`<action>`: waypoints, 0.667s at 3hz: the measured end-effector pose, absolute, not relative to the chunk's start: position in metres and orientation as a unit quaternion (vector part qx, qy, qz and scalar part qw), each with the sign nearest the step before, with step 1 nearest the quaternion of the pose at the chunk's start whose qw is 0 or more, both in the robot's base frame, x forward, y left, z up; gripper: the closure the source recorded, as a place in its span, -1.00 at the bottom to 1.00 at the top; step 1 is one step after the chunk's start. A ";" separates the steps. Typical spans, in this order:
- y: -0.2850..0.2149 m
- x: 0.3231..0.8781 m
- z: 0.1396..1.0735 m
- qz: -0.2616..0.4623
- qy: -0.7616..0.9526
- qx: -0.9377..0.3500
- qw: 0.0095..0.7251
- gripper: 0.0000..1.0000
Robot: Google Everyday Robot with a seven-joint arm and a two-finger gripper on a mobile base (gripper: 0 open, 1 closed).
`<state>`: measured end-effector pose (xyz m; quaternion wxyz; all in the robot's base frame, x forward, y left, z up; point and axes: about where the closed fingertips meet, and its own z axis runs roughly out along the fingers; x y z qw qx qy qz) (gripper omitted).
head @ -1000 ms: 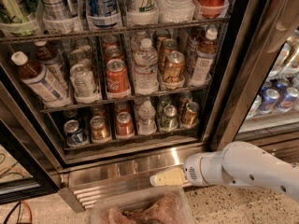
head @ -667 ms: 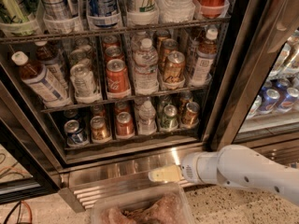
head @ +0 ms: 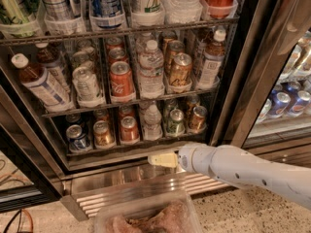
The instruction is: Pick water bottle from bottom shelf of fridge
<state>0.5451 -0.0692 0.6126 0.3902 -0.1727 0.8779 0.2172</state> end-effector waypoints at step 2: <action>-0.054 0.554 0.606 0.236 0.866 -0.160 0.410 -1.00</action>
Offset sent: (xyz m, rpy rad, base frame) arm 0.0251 0.0403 -0.0181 0.1580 -0.0903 -0.0383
